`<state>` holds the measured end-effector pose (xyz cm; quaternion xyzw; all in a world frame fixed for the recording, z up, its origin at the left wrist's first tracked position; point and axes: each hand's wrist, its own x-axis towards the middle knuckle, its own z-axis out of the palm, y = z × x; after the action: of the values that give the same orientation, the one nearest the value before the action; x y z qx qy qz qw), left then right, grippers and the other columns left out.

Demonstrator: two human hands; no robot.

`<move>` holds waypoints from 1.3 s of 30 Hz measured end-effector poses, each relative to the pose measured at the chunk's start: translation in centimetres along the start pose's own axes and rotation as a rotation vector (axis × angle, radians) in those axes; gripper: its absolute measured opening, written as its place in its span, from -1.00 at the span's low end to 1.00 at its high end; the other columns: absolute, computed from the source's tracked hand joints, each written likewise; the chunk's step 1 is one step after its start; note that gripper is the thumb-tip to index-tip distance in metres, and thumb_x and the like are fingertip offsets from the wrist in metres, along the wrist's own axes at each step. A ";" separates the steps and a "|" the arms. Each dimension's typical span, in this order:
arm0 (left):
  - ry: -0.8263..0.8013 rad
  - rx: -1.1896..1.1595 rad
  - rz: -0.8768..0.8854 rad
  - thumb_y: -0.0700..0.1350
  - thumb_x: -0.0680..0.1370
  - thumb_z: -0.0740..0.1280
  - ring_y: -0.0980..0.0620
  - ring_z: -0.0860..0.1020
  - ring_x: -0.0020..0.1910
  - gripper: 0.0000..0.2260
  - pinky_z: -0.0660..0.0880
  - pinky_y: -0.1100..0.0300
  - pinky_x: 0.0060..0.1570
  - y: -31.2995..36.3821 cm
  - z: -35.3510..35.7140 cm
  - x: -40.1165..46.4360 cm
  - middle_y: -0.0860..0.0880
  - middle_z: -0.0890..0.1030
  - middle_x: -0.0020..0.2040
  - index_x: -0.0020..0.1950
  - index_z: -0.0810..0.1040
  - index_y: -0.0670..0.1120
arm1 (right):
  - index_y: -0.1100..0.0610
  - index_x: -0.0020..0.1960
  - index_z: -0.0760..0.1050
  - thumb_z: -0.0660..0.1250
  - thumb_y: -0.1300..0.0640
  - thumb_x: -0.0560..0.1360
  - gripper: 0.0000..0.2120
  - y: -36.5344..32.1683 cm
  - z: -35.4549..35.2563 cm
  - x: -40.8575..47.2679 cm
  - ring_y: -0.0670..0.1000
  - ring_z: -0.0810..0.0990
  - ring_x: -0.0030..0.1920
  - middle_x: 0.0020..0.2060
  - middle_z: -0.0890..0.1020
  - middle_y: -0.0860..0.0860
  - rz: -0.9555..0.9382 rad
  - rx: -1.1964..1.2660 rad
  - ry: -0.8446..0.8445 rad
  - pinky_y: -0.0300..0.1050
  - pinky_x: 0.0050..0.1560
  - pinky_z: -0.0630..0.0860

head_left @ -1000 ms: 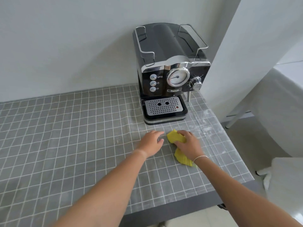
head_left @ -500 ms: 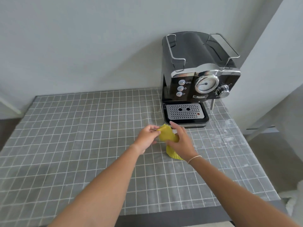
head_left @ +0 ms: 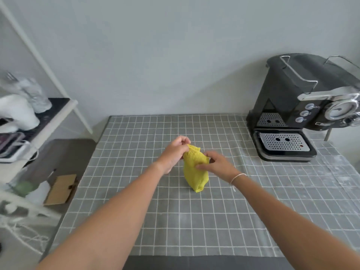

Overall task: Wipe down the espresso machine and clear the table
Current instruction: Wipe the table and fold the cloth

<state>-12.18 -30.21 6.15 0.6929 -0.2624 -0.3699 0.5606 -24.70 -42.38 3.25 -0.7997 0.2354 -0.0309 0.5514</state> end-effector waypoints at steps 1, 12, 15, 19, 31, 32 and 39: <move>0.018 0.005 0.008 -0.31 0.41 0.16 0.04 0.36 -0.27 -0.80 0.33 0.10 -0.20 0.2 -1.6 -0.4 0.01 0.41 -0.29 -0.18 0.41 0.00 | 0.06 -0.11 0.53 0.44 0.17 0.38 -0.88 -0.9 1.0 0.5 -0.07 0.44 -0.19 -0.17 0.49 -0.01 -0.007 0.036 -0.021 -0.19 -0.14 0.39; 0.223 -0.069 0.157 -0.37 0.45 0.13 0.06 0.32 -0.32 -0.76 0.26 0.16 -0.34 5.6 -11.1 -2.0 0.00 0.36 -0.30 -0.18 0.39 -0.02 | 0.11 -0.17 0.41 0.31 0.42 0.42 -0.77 -10.7 5.0 5.4 0.01 0.54 -0.20 -0.25 0.54 0.05 -0.043 0.431 -0.010 -0.19 -0.17 0.54; 0.274 -0.120 0.223 -0.37 0.46 0.12 0.08 0.36 -0.33 -0.76 0.33 0.18 -0.36 7.9 -12.7 -2.2 0.01 0.38 -0.27 -0.19 0.39 -0.03 | 0.10 -0.09 0.48 0.29 0.41 0.44 -0.78 -14.1 4.5 6.5 -0.03 0.57 -0.21 -0.22 0.59 0.03 -0.136 0.426 0.000 -0.19 -0.13 0.55; 0.309 -0.151 0.312 -0.37 0.47 0.12 0.06 0.40 -0.31 -0.76 0.41 0.17 -0.33 11.0 -14.6 -2.5 0.02 0.42 -0.25 -0.18 0.40 -0.02 | 0.10 -0.18 0.49 0.28 0.40 0.46 -0.79 -18.5 3.8 7.4 -0.06 0.57 -0.24 -0.26 0.58 0.02 -0.233 0.388 0.025 -0.24 -0.12 0.55; 0.214 -0.222 0.184 -0.34 0.49 0.14 0.04 0.41 -0.28 -0.78 0.41 0.16 -0.35 6.7 -16.1 -5.1 -0.01 0.41 -0.21 -0.15 0.40 -0.02 | 0.12 -0.21 0.45 0.26 0.41 0.46 -0.79 -15.8 7.5 5.4 0.00 0.57 -0.27 -0.32 0.59 0.01 -0.175 0.423 -0.078 -0.09 -0.14 0.56; 0.180 -0.213 0.130 -0.34 0.50 0.14 0.05 0.43 -0.27 -0.79 0.44 0.18 -0.38 5.2 -15.9 -5.3 -0.01 0.42 -0.20 -0.14 0.40 -0.02 | 0.12 -0.21 0.45 0.27 0.40 0.47 -0.79 -14.3 8.3 4.9 -0.02 0.59 -0.29 -0.31 0.60 0.00 -0.123 0.440 -0.097 -0.14 -0.22 0.59; 0.050 -0.215 -0.170 -0.33 0.51 0.17 0.08 0.50 -0.32 -0.80 0.49 0.22 -0.44 -3.0 -14.1 -6.2 -0.03 0.48 -0.20 -0.05 0.42 -0.03 | 0.14 -0.07 0.50 0.28 0.32 0.49 -0.89 -5.6 12.2 2.0 0.04 0.60 -0.23 -0.20 0.60 0.07 0.167 0.481 -0.184 -0.03 -0.21 0.64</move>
<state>-4.60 -16.48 5.95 0.6578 -0.1474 -0.4247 0.6044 -17.24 -31.08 3.11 -0.6230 0.2354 0.0327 0.7452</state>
